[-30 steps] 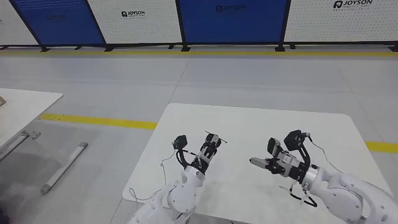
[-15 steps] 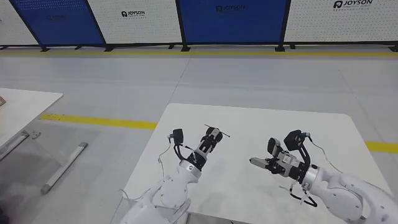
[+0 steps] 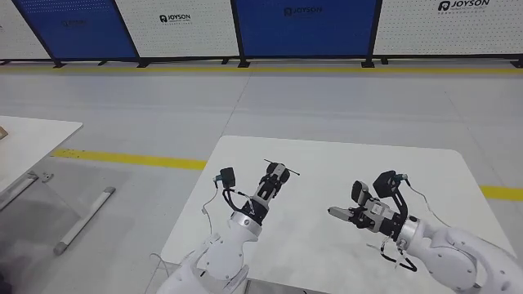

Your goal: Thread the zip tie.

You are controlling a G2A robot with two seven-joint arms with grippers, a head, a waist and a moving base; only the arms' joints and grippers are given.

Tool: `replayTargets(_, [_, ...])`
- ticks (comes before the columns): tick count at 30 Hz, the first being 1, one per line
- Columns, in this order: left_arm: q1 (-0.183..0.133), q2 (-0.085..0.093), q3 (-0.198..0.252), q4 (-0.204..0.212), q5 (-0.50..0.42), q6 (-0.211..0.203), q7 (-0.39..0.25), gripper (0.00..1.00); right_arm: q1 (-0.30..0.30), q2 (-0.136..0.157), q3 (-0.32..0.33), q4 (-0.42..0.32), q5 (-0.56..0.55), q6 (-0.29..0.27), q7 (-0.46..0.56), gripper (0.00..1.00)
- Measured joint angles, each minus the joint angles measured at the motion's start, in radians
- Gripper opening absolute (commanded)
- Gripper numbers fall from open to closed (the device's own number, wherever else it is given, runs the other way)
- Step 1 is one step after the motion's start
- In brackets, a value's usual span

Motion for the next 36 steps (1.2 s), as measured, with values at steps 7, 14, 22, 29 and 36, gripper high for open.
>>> replayTargets(7, [0.000,0.000,0.000,0.000,0.000,0.000,0.000,0.00,0.000,0.000,0.000,0.000,0.000,0.000,0.000,1.00])
replayTargets(14, [-0.010,-0.002,-0.009,0.029,0.000,0.018,-0.003,0.00,0.000,0.000,0.000,0.000,0.000,0.000,0.000,1.00])
replayTargets(22, [-0.026,-0.005,-0.042,0.132,-0.012,0.059,-0.048,0.00,0.000,0.000,0.000,0.000,0.000,0.000,0.000,1.00])
replayTargets(29, [-0.068,-0.015,-0.013,0.251,-0.016,0.064,-0.105,0.00,0.000,0.000,0.000,0.000,0.000,0.000,0.000,1.00])
replayTargets(36, [-0.080,-0.018,-0.007,0.270,-0.016,0.065,-0.115,0.00,-0.010,-0.001,0.014,0.003,-0.025,0.008,0.017,1.00])
